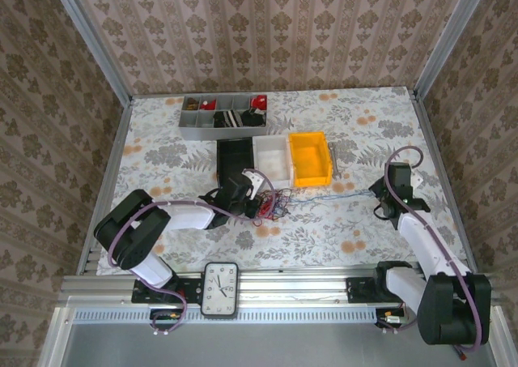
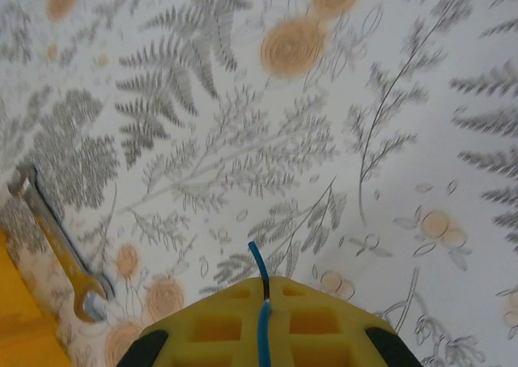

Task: Untangle the cables

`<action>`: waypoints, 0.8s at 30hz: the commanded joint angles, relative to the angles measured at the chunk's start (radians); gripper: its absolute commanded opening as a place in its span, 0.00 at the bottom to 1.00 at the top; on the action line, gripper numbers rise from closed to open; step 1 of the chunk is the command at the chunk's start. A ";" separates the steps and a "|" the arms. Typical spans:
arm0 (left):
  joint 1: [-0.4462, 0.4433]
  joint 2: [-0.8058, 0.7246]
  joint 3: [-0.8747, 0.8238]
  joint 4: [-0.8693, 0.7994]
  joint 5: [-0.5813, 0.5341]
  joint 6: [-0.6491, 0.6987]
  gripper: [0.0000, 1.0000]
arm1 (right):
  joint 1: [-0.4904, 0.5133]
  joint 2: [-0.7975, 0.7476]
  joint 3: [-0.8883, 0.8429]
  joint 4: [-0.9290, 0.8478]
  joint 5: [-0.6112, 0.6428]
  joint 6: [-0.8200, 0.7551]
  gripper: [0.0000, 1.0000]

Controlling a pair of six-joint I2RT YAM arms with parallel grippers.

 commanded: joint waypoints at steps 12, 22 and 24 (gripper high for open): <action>-0.012 0.041 0.020 -0.146 -0.016 0.027 0.00 | 0.295 0.029 0.109 -0.030 0.056 -0.185 0.59; -0.015 0.058 0.028 -0.129 -0.007 0.032 0.00 | 0.566 0.204 0.142 0.055 -0.195 -0.260 0.56; -0.015 0.059 0.026 -0.126 -0.009 0.030 0.00 | 0.600 0.231 0.136 0.038 -0.183 -0.250 0.56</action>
